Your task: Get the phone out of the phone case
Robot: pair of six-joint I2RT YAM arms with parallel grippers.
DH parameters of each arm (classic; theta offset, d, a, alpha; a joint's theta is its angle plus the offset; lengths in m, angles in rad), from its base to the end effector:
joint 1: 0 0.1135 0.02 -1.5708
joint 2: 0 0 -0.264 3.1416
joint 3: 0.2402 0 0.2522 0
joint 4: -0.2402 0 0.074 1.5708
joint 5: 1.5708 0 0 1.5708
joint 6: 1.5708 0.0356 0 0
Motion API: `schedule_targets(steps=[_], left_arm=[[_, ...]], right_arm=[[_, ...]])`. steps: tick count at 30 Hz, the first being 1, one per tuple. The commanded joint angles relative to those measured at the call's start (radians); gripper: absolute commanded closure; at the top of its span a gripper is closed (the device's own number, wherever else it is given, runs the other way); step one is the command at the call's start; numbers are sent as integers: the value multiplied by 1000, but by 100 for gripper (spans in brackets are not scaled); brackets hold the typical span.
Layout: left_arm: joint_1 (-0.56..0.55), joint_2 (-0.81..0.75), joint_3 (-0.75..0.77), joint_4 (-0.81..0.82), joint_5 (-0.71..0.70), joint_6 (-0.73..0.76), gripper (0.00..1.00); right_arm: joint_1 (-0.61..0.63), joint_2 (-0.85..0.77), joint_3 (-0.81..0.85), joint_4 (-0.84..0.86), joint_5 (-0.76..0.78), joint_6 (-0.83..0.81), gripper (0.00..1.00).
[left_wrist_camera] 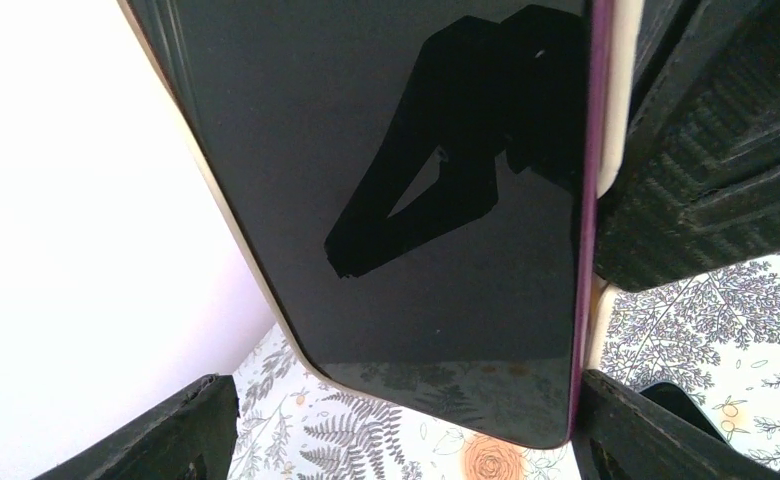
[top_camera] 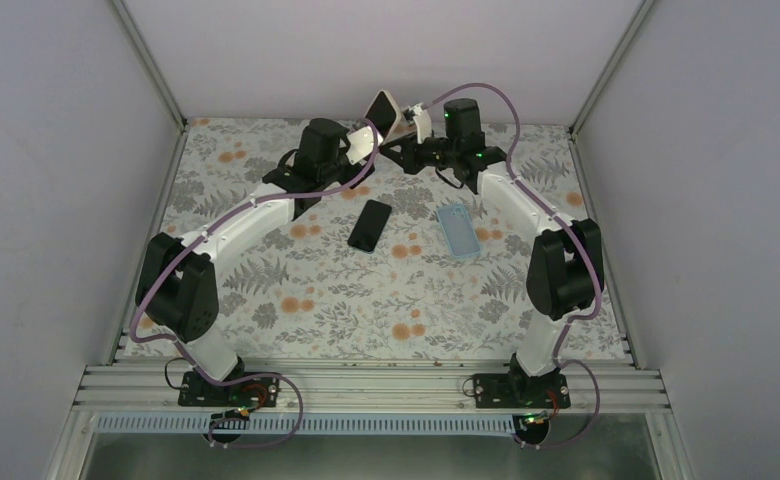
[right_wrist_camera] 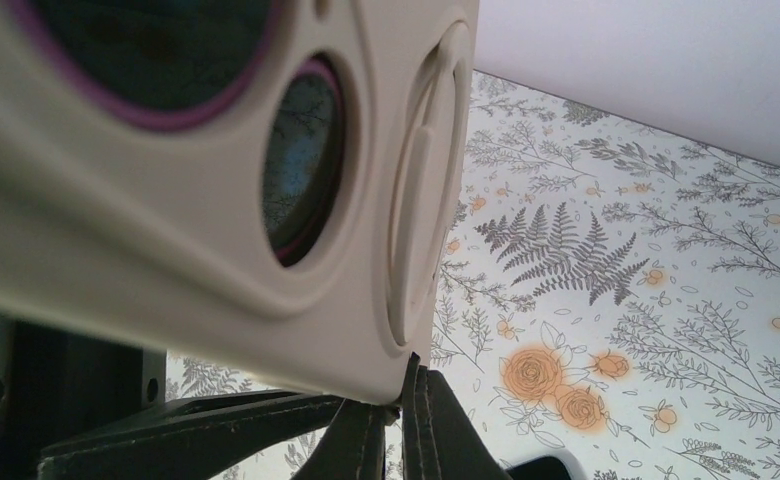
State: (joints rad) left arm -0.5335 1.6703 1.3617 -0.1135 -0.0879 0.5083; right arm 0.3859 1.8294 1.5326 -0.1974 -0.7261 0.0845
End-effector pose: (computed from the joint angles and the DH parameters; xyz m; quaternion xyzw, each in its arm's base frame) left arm 0.3440 -0.1996 0.3141 0.3967 0.7394 0.0300 0.5432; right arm 0.3875 0.1830 0.3067 -0.3005 0.7662 0.4082 0.3950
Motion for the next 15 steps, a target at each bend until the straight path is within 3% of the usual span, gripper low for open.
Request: schedule_targets(steps=[1,15], left_arm=[[35,-64,101,183,-134,-16,18],[36,-87,151,126,-127,-34,18]], right_arm=[[10,7,-28,-154,-2,-42,96],[10,16,-37,-146,30,-48,96]])
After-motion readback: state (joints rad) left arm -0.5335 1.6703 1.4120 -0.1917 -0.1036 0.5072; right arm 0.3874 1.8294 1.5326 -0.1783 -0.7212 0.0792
